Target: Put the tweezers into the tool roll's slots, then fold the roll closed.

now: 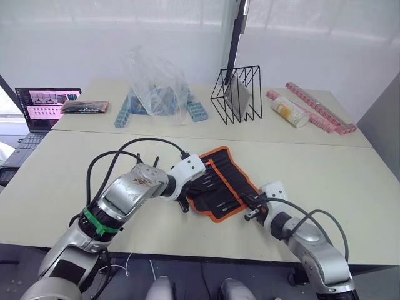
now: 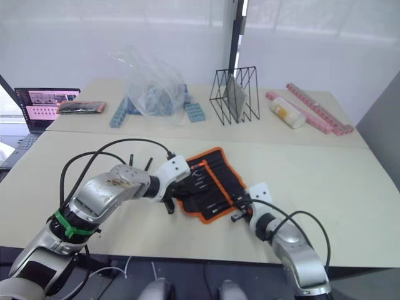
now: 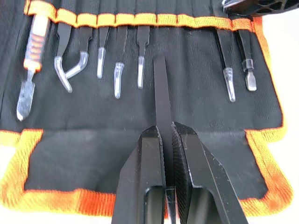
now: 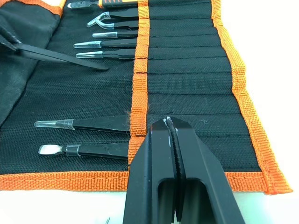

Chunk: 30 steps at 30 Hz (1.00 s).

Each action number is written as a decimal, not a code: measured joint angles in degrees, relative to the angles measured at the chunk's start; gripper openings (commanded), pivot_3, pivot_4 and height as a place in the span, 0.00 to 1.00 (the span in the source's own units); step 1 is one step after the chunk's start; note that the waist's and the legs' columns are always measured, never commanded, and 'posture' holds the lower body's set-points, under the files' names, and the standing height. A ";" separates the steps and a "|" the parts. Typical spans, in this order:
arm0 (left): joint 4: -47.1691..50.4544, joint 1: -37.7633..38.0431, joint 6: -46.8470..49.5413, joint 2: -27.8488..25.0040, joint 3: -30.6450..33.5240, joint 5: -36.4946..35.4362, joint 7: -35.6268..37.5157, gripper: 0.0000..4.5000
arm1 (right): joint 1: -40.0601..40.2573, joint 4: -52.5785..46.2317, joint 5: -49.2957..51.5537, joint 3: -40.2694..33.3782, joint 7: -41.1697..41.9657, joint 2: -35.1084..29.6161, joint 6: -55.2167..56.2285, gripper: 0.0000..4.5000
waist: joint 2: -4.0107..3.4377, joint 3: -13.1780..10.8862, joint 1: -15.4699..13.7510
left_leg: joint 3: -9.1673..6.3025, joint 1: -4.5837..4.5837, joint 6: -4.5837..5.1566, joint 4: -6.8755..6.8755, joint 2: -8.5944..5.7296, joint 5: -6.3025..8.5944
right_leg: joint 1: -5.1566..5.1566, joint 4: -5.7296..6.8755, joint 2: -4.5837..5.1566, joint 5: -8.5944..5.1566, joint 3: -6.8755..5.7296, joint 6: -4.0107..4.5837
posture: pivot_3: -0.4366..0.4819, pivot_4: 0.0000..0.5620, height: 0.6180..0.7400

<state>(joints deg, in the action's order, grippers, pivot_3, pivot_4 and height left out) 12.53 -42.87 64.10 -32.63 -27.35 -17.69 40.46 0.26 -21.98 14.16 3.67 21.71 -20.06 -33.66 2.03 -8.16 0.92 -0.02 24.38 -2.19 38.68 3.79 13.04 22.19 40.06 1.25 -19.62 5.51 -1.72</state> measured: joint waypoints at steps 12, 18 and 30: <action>-4.35 -3.65 -0.04 2.96 -2.61 2.16 0.91 0.00 | -0.86 -2.19 -0.49 0.36 -3.44 0.85 -6.43 0.00 | 0.07 0.05 -0.10 | -0.01 -0.09 0.00 0.06 0.00 0.00 | -0.13 -0.01 0.00 0.00 0.00 0.00 | 0.48 0.27 0.58; -6.68 -4.50 -0.29 4.92 -2.91 3.38 0.99 0.00 | -1.13 -2.22 -0.48 0.37 -4.53 1.46 -7.64 0.00 | 0.16 0.12 -0.09 | -0.01 -0.19 0.01 0.09 0.00 -0.01 | -0.25 -0.02 -0.01 -0.01 0.00 -0.01 | 0.48 0.27 0.58; -15.41 -6.70 -5.60 10.95 -4.19 7.07 1.45 0.00 | -0.97 -2.22 -0.48 0.54 -5.70 2.13 -7.88 0.00 | 0.25 0.19 -0.14 | -0.03 -0.31 0.01 0.14 0.01 -0.01 | -0.49 -0.12 -0.03 -0.02 -0.01 -0.03 | 0.48 0.27 0.58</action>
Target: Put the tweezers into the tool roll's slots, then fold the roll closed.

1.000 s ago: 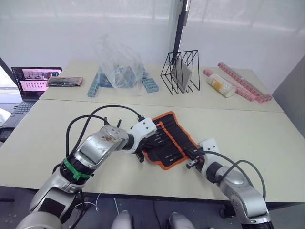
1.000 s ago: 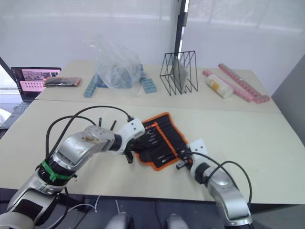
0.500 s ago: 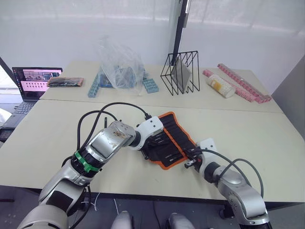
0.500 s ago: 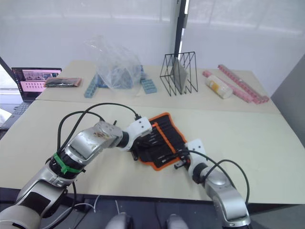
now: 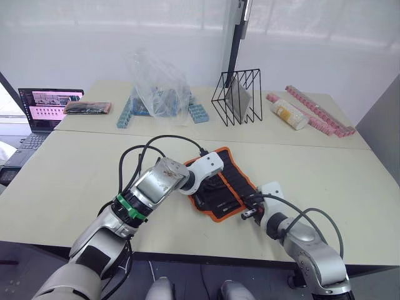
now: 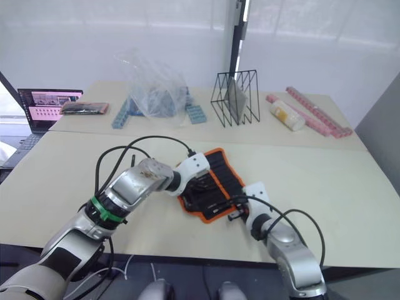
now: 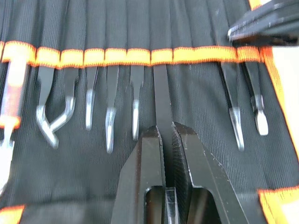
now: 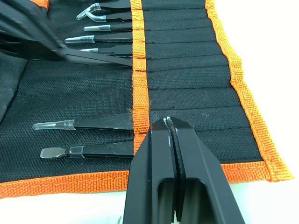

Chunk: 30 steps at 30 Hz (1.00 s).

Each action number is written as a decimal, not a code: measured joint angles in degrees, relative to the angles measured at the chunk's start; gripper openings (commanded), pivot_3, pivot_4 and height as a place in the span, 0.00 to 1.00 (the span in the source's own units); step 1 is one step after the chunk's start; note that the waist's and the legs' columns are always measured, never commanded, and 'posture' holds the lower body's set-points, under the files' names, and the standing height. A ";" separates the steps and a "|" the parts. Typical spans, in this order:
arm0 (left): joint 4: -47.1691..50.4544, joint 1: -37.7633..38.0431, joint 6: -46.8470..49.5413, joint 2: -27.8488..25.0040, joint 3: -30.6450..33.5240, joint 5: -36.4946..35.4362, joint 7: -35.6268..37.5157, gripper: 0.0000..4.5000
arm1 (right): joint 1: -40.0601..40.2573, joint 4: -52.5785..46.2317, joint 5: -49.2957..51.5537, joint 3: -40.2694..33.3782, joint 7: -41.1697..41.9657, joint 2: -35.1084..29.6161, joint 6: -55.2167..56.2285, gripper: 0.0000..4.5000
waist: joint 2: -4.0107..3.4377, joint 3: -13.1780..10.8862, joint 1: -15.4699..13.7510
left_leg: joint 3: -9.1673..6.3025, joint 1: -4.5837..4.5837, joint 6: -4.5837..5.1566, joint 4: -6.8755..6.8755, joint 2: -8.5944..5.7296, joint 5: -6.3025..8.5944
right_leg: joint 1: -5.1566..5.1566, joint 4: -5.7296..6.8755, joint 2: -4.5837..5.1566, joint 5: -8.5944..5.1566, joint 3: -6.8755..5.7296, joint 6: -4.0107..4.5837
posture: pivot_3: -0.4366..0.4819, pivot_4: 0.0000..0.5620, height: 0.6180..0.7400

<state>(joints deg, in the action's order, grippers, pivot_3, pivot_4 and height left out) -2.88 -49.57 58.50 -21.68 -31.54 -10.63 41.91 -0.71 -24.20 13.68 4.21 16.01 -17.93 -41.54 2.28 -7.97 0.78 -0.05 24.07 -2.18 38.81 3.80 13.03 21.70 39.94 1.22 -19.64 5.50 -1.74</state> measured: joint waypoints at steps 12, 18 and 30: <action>-15.58 -0.36 -15.21 9.91 0.56 5.83 -2.43 0.00 | 0.40 -0.20 -0.15 0.04 -0.45 0.05 -0.15 0.00 | 0.01 0.01 -0.06 | -0.04 -0.30 0.01 -0.05 -0.02 0.01 | -0.46 -0.26 0.01 -0.04 0.00 -0.06 | 0.48 0.27 0.58; -22.08 -0.24 -23.00 12.91 2.06 6.59 -2.52 0.00 | 0.42 -0.18 -0.92 0.03 -0.96 0.04 -0.38 0.00 | -0.01 0.06 -0.55 | -0.09 -0.34 0.01 0.05 -0.11 0.01 | -0.65 -0.35 0.05 -0.11 0.00 -0.26 | 0.48 0.27 0.58; -13.87 2.00 -17.85 9.24 3.46 7.41 0.08 0.69 | -0.25 -0.20 -1.07 0.91 -0.61 0.61 -0.56 0.00 | -0.06 0.08 0.43 | -0.10 -0.24 0.01 -0.10 -0.07 0.01 | -0.52 -0.44 0.01 -0.03 0.03 -0.20 | 0.48 0.27 0.58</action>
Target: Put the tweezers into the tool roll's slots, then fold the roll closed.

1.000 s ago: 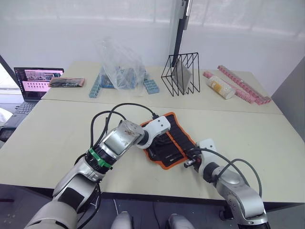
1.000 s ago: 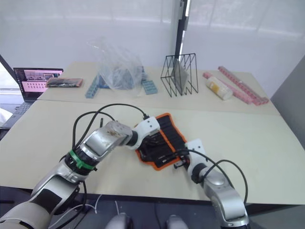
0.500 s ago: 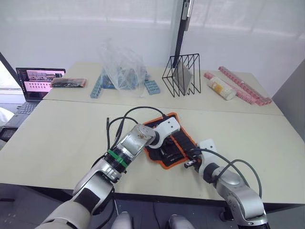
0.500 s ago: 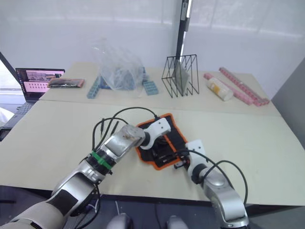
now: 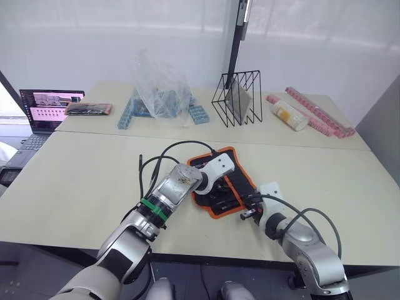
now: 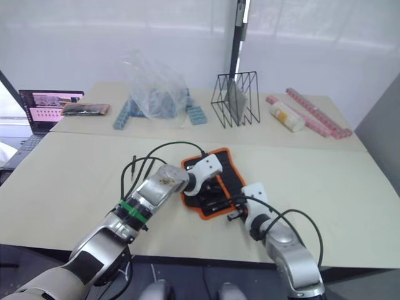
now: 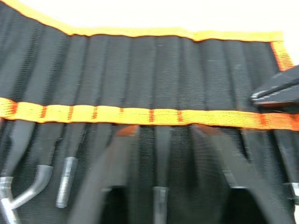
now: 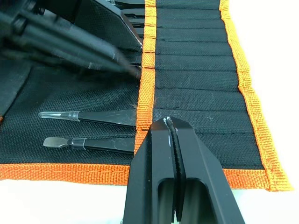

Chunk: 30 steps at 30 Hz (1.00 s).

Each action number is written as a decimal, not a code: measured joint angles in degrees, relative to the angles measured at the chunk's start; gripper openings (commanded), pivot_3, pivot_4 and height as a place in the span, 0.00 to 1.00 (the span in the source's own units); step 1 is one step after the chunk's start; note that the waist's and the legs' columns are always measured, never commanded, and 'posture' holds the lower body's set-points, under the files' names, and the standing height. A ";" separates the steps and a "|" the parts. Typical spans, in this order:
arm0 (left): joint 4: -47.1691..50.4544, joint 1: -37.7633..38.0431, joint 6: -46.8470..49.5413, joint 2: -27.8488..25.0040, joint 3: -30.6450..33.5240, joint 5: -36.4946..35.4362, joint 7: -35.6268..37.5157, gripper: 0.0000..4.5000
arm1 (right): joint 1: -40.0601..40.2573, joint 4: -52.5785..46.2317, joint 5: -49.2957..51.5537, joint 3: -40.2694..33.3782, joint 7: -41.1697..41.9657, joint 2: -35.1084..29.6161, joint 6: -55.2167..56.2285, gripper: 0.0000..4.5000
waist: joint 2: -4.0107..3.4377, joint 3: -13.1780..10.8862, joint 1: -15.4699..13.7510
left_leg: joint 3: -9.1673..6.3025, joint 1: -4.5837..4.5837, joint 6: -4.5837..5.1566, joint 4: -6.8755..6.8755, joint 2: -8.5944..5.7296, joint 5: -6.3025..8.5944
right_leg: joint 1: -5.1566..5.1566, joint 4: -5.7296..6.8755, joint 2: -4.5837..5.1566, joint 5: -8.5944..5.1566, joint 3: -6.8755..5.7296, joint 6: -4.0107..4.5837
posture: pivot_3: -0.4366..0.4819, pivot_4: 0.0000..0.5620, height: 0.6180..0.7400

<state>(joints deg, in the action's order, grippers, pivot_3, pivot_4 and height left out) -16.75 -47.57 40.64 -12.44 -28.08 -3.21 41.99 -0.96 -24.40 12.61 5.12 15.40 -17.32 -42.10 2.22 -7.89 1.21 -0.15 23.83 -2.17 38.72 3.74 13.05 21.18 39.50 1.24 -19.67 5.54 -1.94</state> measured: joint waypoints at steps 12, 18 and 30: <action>29.86 13.98 11.48 -19.57 17.41 -6.81 3.42 0.99 | -0.20 0.26 -0.04 0.38 1.38 -0.43 0.04 0.00 | -0.13 -0.01 1.03 | -0.02 -0.12 -0.01 -0.31 0.07 0.00 | -0.06 -0.22 0.00 0.01 -0.01 0.04 | 0.48 0.27 0.58; 35.01 35.92 1.58 -25.68 35.76 -8.00 0.88 0.99 | -0.63 0.90 -0.01 0.31 3.11 -1.74 0.20 0.00 | -0.06 0.00 1.10 | 0.08 -0.26 -0.02 -0.49 0.08 0.01 | -0.08 -0.32 0.13 0.01 -0.03 0.08 | 0.48 0.27 0.58; 39.64 67.50 -2.15 -21.62 69.92 -19.45 2.69 0.99 | 1.84 1.17 0.71 -2.28 6.40 -5.35 1.03 0.00 | 0.65 0.07 -1.08 | 0.13 -0.55 -0.06 -0.65 0.05 0.06 | -0.11 -0.59 0.95 -0.15 -0.34 0.25 | 0.48 0.27 0.58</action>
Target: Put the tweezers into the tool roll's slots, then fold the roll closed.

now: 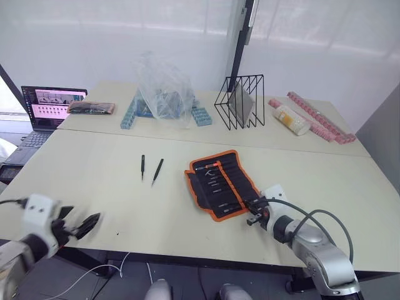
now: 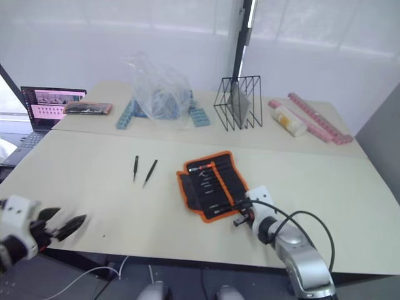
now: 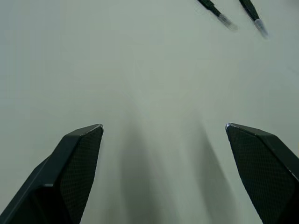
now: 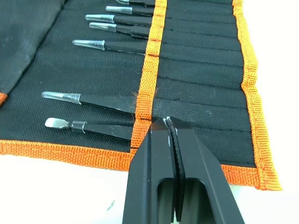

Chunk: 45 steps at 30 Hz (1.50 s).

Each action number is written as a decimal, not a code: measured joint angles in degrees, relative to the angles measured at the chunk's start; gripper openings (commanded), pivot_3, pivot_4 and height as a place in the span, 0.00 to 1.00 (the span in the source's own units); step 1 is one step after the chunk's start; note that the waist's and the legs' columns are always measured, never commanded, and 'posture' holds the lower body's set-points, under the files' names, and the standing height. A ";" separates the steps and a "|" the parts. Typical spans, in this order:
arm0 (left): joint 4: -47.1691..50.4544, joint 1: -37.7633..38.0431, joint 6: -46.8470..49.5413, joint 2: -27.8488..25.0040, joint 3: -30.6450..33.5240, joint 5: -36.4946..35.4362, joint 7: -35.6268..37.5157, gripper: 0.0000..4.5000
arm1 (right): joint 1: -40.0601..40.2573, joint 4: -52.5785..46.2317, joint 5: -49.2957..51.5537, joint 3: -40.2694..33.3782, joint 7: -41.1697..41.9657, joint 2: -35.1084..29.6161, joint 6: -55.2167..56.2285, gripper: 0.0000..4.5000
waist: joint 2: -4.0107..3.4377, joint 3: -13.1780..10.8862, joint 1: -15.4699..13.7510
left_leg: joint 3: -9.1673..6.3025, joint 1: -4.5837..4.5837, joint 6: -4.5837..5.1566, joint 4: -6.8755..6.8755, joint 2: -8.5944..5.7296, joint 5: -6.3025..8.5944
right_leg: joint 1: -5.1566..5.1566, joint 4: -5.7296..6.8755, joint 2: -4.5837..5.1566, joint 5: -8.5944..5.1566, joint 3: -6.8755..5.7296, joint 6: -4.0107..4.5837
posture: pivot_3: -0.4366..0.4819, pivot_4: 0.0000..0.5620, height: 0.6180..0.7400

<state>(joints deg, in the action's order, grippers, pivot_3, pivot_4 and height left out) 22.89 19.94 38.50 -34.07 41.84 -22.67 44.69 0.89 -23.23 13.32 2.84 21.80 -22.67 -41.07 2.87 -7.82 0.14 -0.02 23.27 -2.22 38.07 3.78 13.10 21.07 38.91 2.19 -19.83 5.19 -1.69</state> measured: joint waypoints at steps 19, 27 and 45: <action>-0.81 9.64 -8.28 2.22 3.15 -4.67 0.88 0.99 | 2.18 -0.43 0.39 -1.05 1.80 -0.91 1.76 0.00 | 0.26 0.18 0.18 | 0.08 0.03 -0.01 -0.23 0.05 0.04 | 0.05 -0.12 0.26 -0.11 -0.06 0.15 | 0.48 0.27 0.58; 0.08 -1.40 -7.47 2.77 -10.23 -2.00 -7.41 0.99 | 1.91 0.39 0.39 -0.96 1.87 -0.82 2.40 0.00 | 0.31 0.21 0.28 | 0.09 -0.03 0.00 -0.23 -0.02 0.03 | -0.05 -0.10 0.03 -0.08 -0.07 0.10 | 0.48 0.27 0.58; -15.92 -26.87 -9.30 12.36 -30.81 13.41 -27.16 0.99 | -1.69 3.87 0.24 -0.90 0.37 0.39 1.80 0.00 | 0.23 0.26 0.43 | -0.01 -0.45 0.02 -0.23 -0.32 0.01 | -0.80 -0.05 -0.13 -0.04 -0.06 -0.03 | 0.48 0.27 0.58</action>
<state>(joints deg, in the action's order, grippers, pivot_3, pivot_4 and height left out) 6.97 -6.93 29.20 -21.70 11.03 -9.26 17.53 -0.80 -19.36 13.55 1.94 22.17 -22.28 -39.26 3.10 -7.56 0.57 -0.02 22.82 -2.20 37.84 3.46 13.11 20.28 38.86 2.06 -19.86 5.13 -1.72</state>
